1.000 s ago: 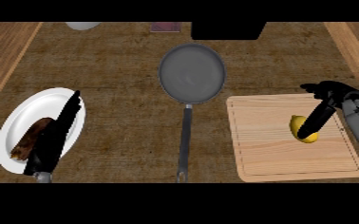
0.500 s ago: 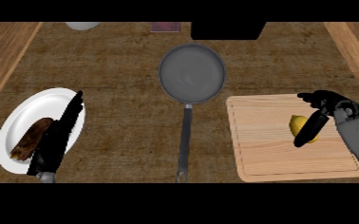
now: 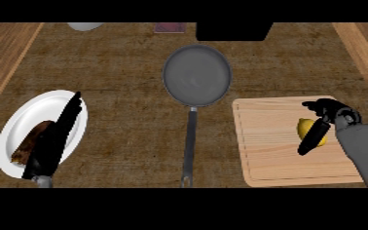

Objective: Pick the lemon from the cutting board and place it in the pan

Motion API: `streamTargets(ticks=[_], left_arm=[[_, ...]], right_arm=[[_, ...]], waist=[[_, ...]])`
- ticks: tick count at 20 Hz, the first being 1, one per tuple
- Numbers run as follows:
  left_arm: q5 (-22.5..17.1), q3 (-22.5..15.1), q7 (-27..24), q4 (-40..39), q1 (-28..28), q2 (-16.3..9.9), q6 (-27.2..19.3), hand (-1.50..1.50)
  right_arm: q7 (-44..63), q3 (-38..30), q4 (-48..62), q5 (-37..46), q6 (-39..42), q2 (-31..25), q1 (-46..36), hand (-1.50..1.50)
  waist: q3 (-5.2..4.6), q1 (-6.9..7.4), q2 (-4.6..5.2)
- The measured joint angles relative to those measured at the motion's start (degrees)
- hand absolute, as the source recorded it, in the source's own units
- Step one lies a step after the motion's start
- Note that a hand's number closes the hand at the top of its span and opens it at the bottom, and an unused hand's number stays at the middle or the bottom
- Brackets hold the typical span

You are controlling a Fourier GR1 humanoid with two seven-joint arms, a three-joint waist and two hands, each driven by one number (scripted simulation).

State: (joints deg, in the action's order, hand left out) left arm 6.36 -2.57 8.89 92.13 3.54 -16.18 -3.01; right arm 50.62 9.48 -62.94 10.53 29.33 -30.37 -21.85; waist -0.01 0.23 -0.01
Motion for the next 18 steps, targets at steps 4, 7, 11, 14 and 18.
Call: streamTargets(ticks=[4,7,11,14,18], left_arm=[[1.1,0.5,0.2,0.7,0.6,1.2,0.6,0.00],[2.7,0.1,-0.5,0.1,0.6,2.7,-0.2,0.00],[2.1,1.7,0.0,-0.4,-0.4,2.2,1.4,0.00],[2.8,1.3,-0.1,1.1,1.1,3.1,1.3,0.00],[2.8,1.5,-0.2,1.1,1.0,3.4,2.0,0.00]], right_arm=[[-2.3,-1.6,2.9,3.5,0.2,1.7,-0.3,1.50],[-5.5,-2.8,4.7,6.1,-2.0,2.6,-0.5,1.50],[-6.9,-5.2,3.7,6.2,-2.8,3.2,0.6,1.50],[-5.9,-6.6,2.4,5.6,-3.0,4.7,1.6,1.50],[-10.2,-5.3,4.6,9.1,-3.6,4.8,0.4,1.50]], waist=[[-0.01,0.03,0.00],[-0.21,0.00,-0.11],[-0.37,-0.10,-0.25],[-0.36,-0.15,-0.25],[-0.50,-0.01,-0.22]])
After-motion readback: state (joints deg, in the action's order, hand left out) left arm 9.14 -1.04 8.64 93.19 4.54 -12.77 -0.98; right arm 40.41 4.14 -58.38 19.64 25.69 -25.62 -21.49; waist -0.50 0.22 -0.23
